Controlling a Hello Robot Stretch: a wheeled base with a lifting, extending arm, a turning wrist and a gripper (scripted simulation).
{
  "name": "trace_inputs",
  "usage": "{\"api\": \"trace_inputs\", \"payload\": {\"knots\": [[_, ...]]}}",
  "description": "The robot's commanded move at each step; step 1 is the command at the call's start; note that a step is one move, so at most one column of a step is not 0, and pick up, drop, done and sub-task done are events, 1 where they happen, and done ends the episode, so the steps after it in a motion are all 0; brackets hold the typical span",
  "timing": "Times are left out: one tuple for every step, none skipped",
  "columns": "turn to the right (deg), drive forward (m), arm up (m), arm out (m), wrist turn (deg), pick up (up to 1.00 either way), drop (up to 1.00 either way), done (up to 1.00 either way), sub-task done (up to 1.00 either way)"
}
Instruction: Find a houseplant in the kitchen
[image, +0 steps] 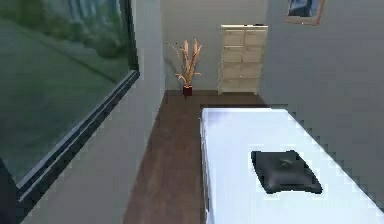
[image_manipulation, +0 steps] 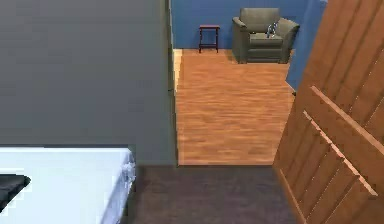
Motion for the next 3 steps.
{"api": "trace_inputs", "payload": {"knots": [[45.0, 0.00, 0.00, 0.00, 0.0, 0.00, 0.00, 0.00, 0.00], [45.0, 0.00, 0.00, 0.00, 0.0, 0.00, 0.00, 0.00, 0.00], [6.0, 0.00, 0.00, 0.00, 0.0, 0.00, 0.00, 0.00, 0.00]]}}
